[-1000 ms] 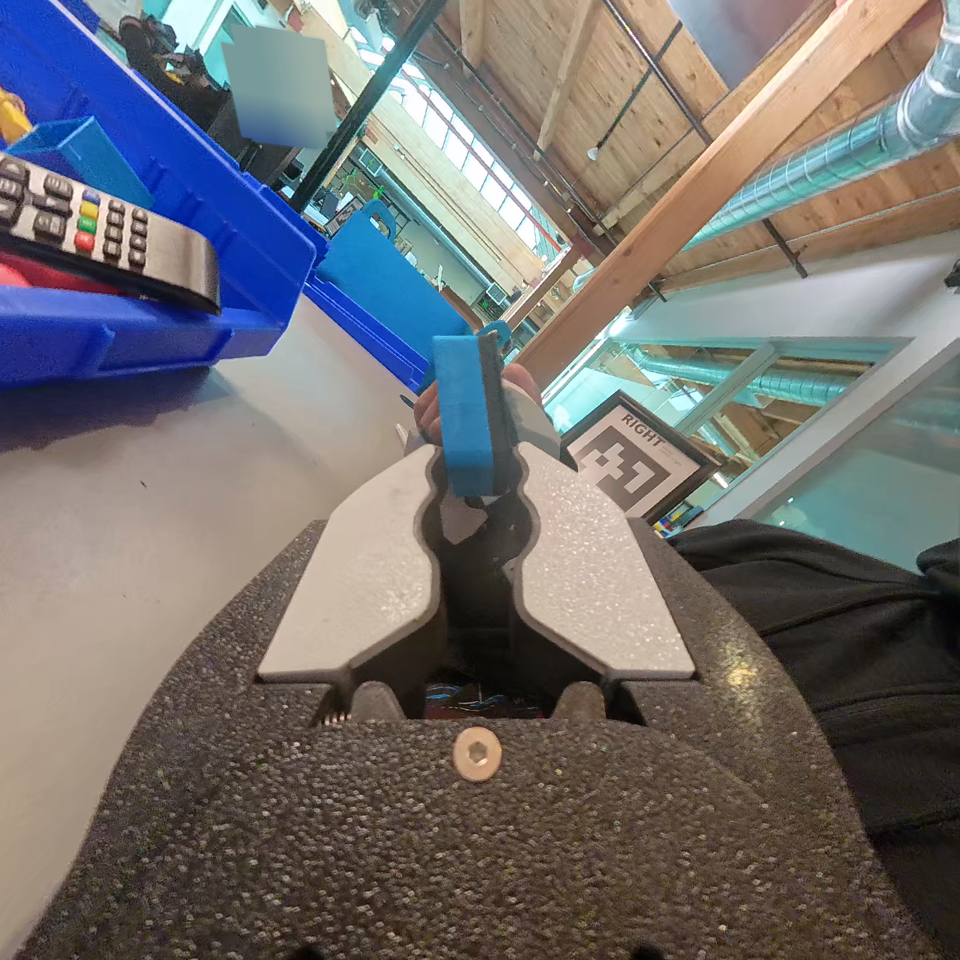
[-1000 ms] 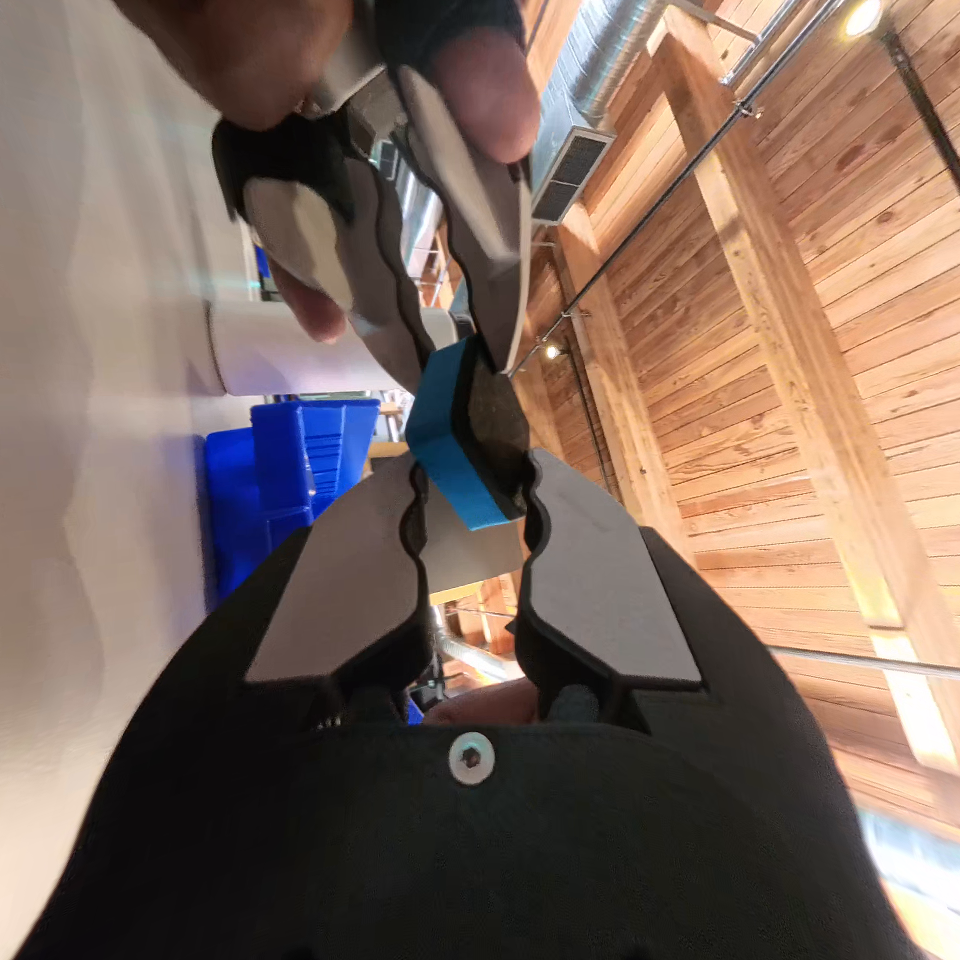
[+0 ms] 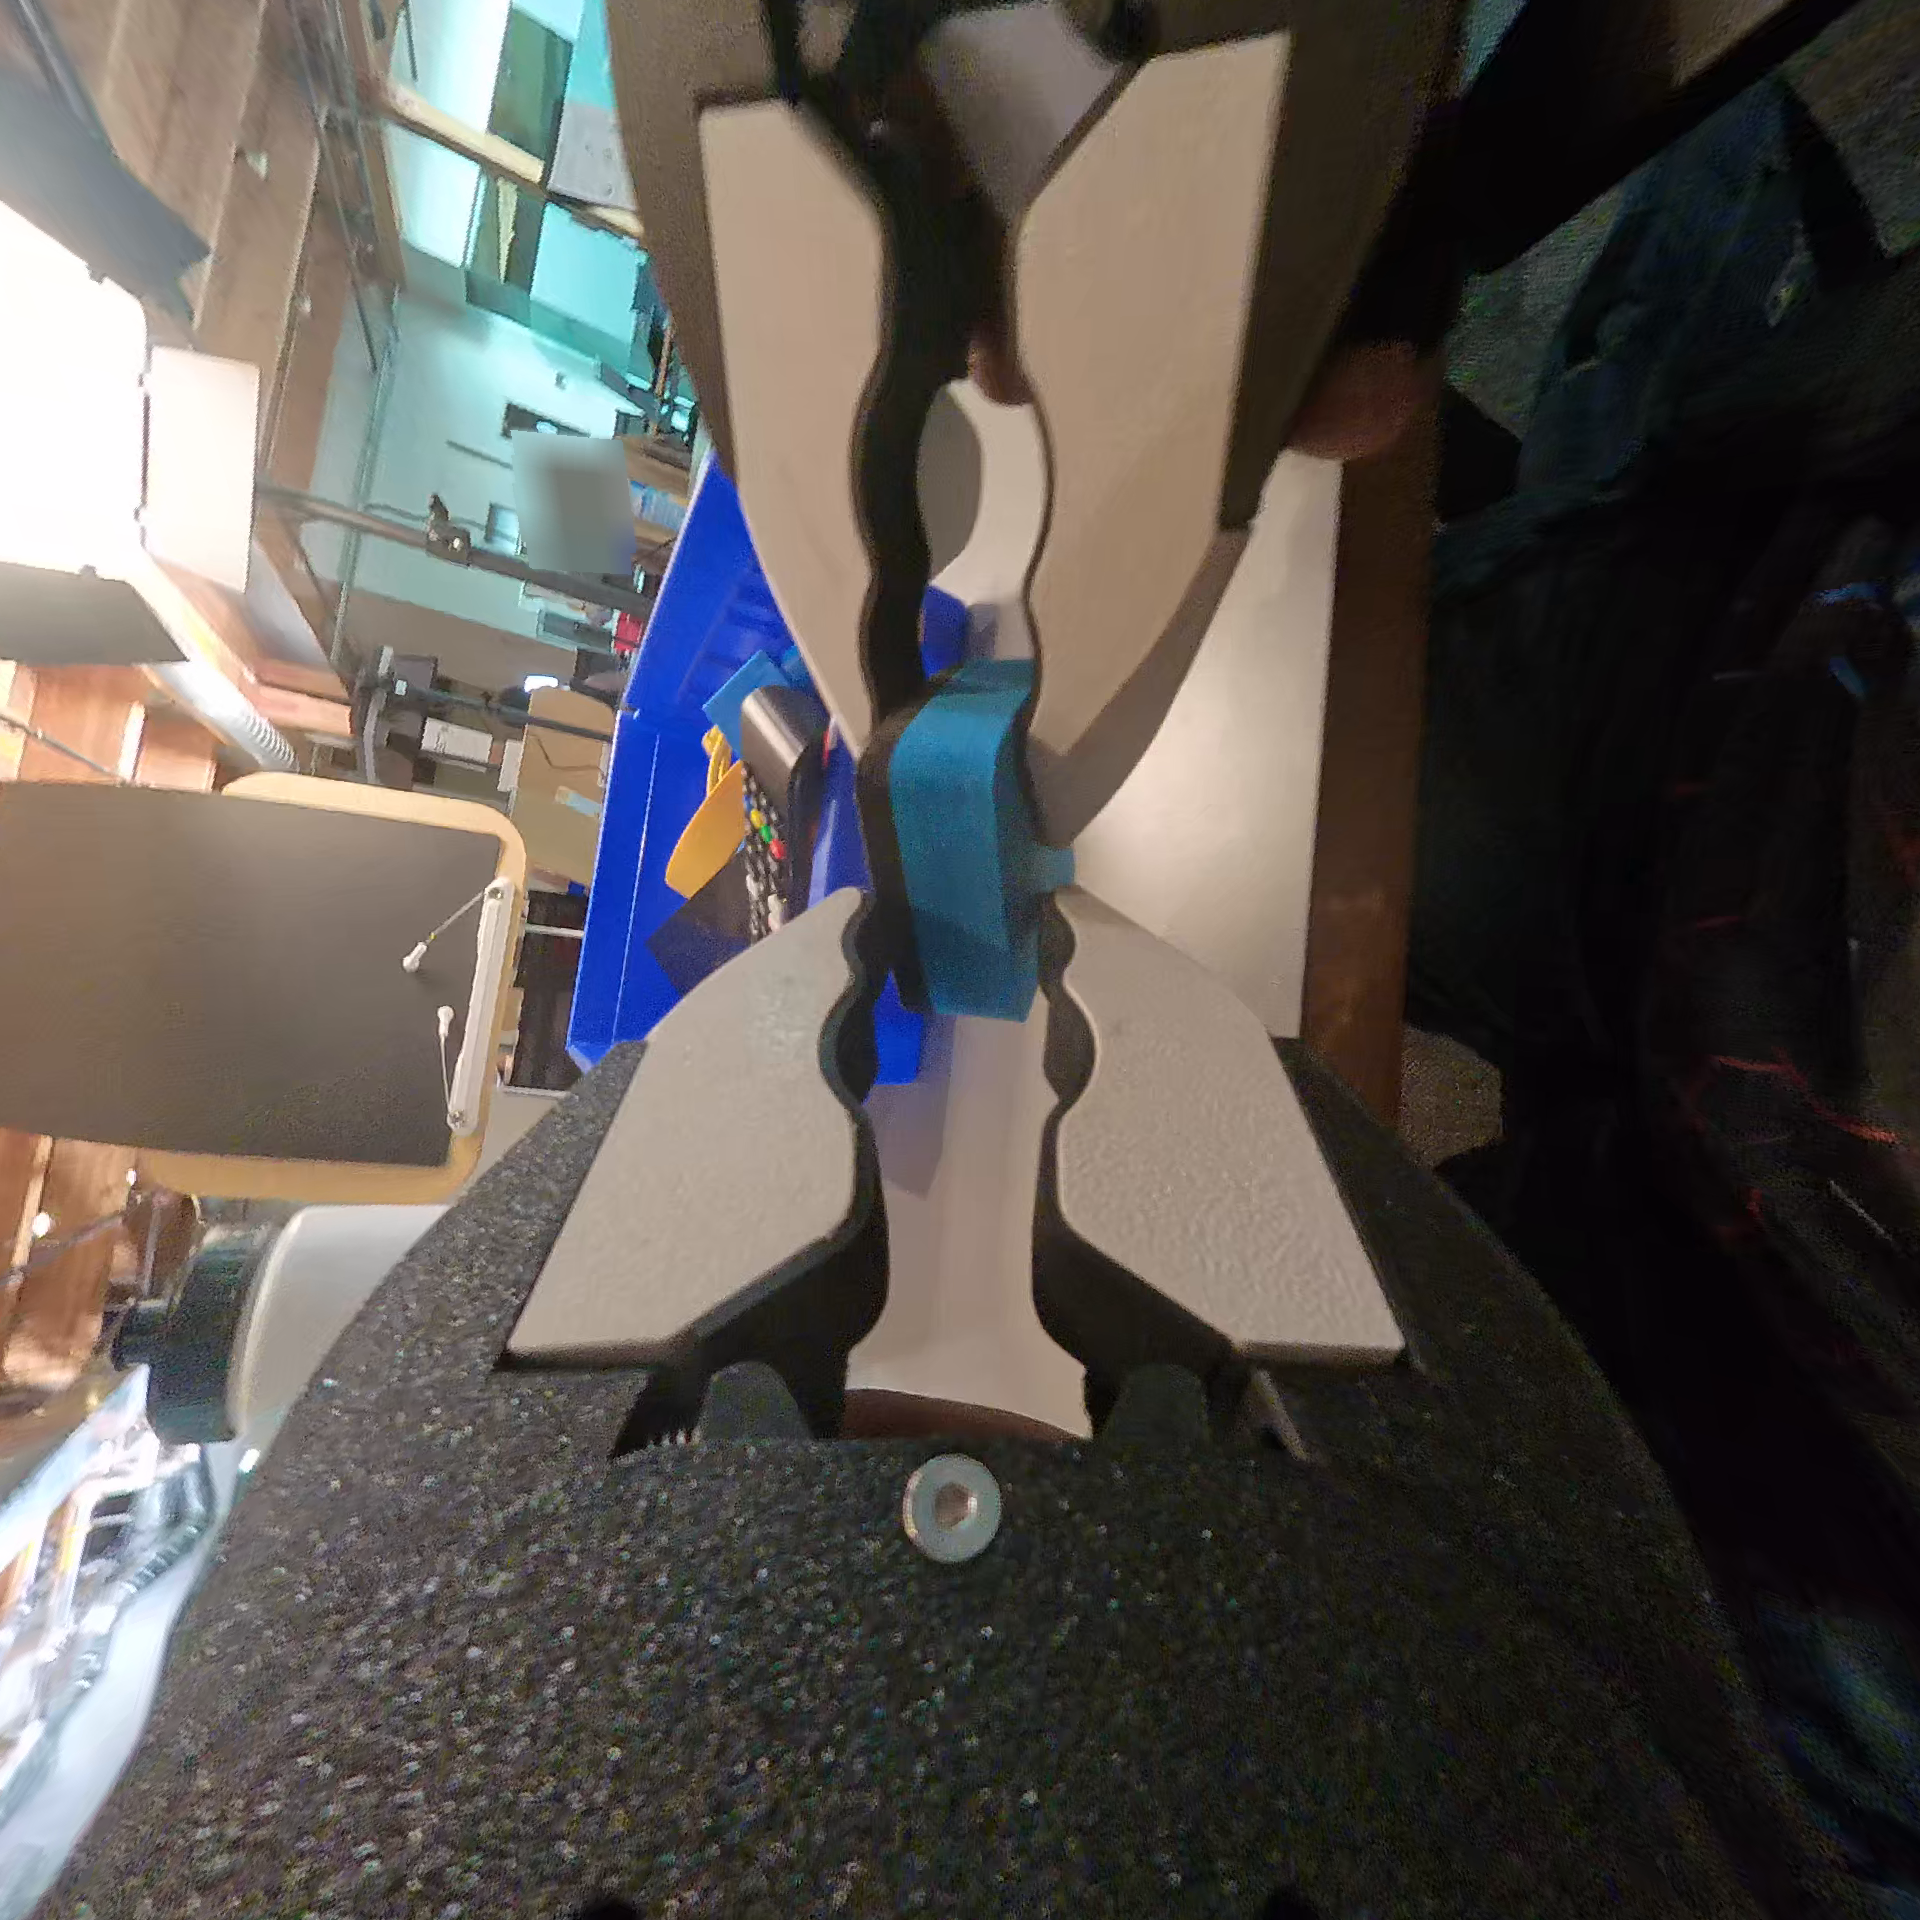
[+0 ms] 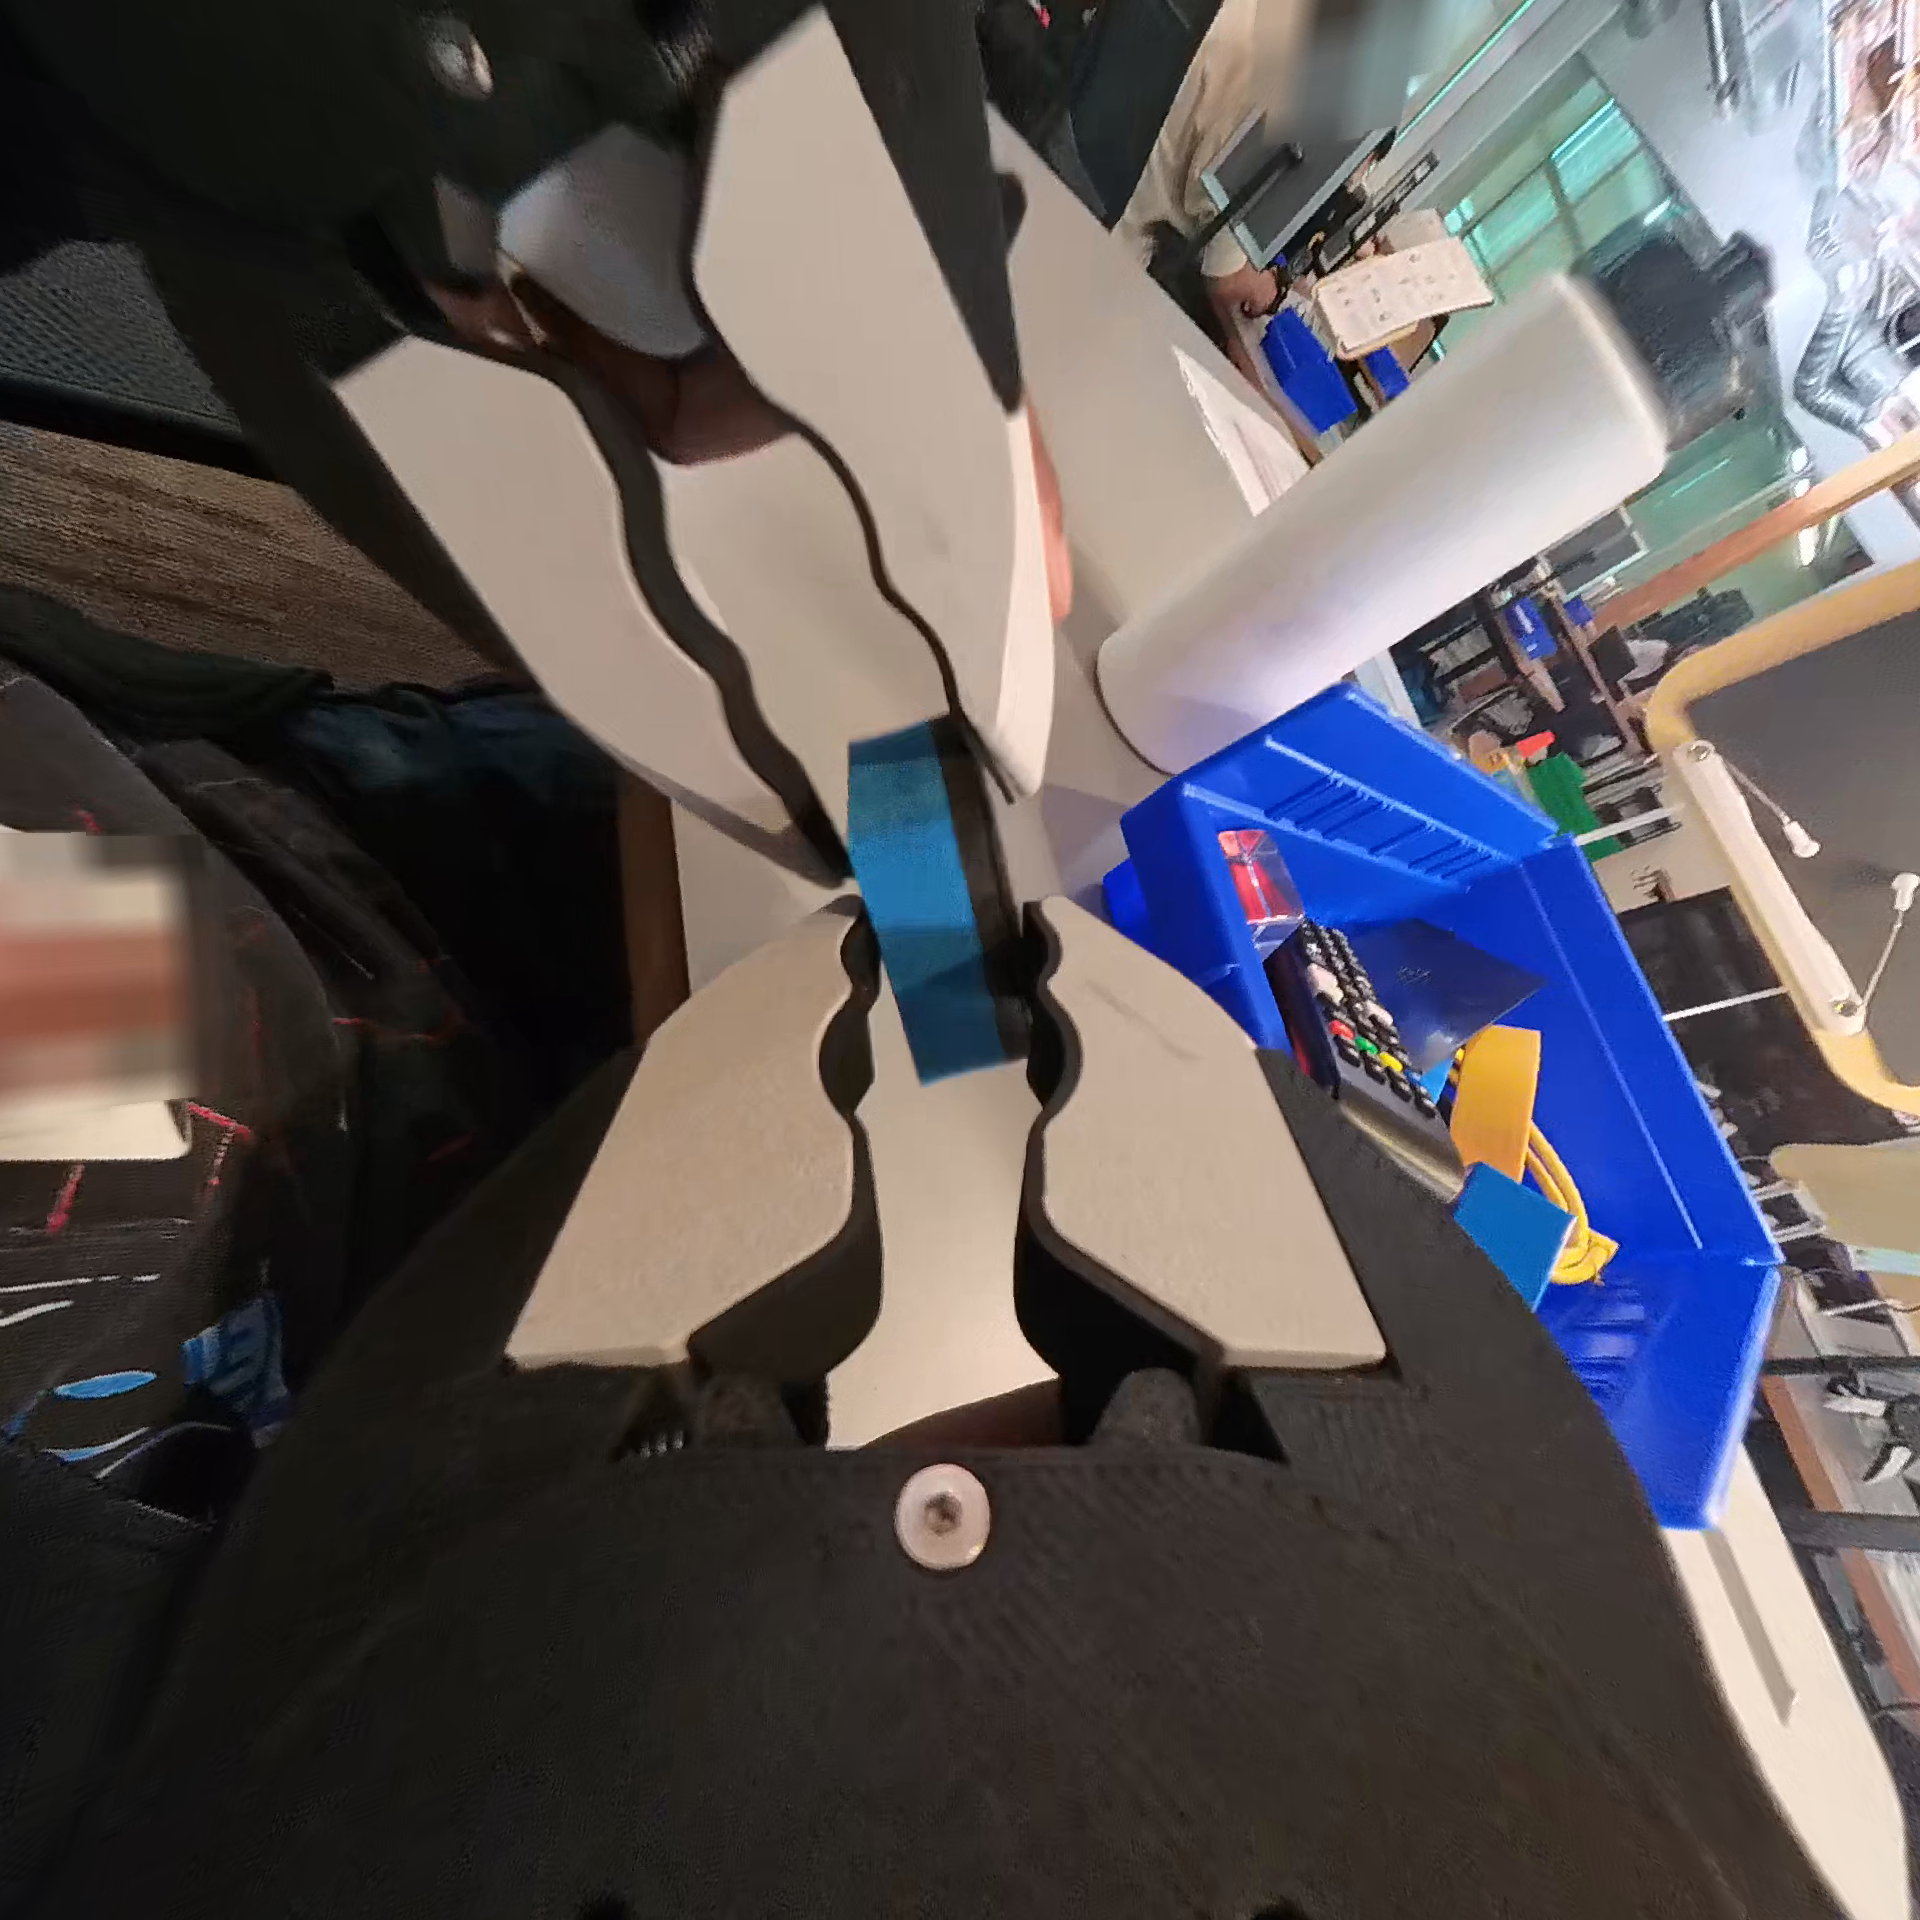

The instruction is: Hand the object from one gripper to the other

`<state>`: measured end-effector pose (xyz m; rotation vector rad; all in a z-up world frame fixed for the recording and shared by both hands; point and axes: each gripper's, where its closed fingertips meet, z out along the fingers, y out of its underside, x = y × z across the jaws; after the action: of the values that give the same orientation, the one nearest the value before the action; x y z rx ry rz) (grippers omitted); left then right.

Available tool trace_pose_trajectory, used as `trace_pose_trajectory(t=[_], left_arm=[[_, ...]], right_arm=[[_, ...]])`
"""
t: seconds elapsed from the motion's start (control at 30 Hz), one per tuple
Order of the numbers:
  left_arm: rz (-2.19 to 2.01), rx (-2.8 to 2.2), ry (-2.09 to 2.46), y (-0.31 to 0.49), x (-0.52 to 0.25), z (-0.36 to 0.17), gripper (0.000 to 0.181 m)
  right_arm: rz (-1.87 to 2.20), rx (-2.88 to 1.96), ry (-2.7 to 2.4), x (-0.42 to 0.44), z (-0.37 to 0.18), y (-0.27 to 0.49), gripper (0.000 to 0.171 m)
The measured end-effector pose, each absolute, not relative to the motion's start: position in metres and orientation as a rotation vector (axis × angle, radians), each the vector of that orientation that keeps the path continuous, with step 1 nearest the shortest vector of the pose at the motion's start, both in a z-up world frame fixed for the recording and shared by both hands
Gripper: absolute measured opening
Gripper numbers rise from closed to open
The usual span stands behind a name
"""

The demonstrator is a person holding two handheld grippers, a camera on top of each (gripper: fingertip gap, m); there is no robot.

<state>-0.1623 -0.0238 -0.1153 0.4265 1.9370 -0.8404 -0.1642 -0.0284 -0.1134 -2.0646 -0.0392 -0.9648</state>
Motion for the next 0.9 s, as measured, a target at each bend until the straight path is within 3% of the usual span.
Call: trace_pose_trajectory(t=[0.3, 0.57, 0.9], left_arm=[[-1.569, -0.382, 2.117, -0.014, -0.140, -0.086, 0.026], [-2.099, -0.897, 2.100, -0.015, -0.134, -0.079, 0.025], [-2.672, -0.935, 1.804, -0.018, -0.148, -0.040, 0.026]], right_arm=[[-1.485, -1.656, -0.071, -0.149, -0.058, -0.043, 0.043], [-1.789, -1.518, -0.212, -0.151, -0.069, -0.033, 0.051], [-1.125, -1.402, 0.316, -0.155, -0.049, -0.041, 0.046]])
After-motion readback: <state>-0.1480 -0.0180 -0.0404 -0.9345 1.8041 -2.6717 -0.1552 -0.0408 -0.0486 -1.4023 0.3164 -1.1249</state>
